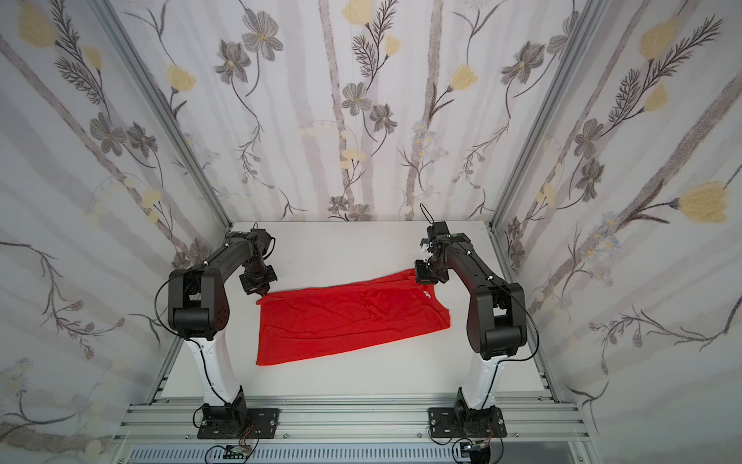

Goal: Fold and stack t-shirts
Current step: Fold the T-shirt.

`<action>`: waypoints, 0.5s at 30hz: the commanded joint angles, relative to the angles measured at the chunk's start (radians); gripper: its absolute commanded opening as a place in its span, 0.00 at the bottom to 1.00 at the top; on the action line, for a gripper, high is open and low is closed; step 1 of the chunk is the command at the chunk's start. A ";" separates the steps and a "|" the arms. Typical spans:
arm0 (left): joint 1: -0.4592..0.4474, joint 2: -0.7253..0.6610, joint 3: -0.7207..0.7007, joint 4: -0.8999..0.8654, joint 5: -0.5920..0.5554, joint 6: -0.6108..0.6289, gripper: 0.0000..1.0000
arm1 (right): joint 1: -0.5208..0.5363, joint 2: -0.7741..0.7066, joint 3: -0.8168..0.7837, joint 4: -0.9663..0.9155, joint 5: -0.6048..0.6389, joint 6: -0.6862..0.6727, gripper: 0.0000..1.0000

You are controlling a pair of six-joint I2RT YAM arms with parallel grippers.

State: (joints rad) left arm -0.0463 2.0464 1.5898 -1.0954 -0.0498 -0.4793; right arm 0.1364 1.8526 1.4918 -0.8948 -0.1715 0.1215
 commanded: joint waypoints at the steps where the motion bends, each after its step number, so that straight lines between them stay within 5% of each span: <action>1: -0.015 0.002 -0.034 0.014 0.002 -0.015 0.00 | -0.001 0.012 -0.023 -0.010 0.037 0.037 0.00; 15: -0.066 -0.039 -0.077 0.010 -0.066 -0.033 0.00 | -0.001 -0.022 -0.069 -0.012 0.082 0.060 0.00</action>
State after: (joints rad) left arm -0.1123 2.0438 1.5116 -1.0618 -0.0692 -0.4911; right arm 0.1364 1.8523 1.4181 -0.8940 -0.1268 0.1753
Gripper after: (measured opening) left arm 0.051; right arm 0.049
